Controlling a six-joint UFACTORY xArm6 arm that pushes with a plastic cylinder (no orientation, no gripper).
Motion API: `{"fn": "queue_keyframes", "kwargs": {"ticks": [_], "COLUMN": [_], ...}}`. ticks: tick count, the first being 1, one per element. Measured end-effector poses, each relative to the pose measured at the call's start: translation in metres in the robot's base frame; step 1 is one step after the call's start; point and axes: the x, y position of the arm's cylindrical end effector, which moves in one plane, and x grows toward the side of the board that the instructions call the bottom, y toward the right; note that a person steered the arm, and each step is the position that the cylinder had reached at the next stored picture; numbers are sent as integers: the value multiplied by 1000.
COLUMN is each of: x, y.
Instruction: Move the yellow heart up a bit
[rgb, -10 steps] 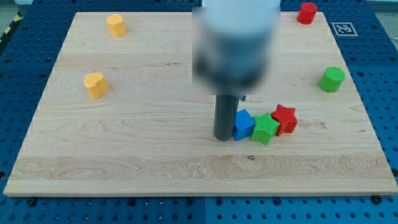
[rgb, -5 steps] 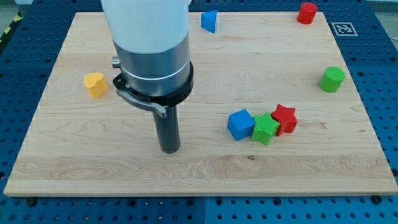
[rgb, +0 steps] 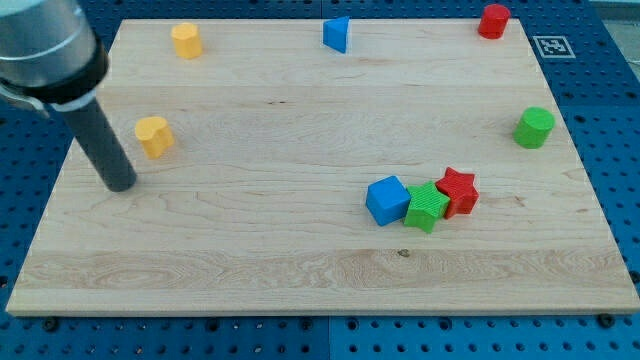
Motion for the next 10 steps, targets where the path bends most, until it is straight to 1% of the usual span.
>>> {"fn": "queue_keyframes", "kwargs": {"ticks": [2,4,7,8,9,10], "x": [-17,-22,-24,-35,-64,-76], "y": [-5,-4,32,21,1,20]}}
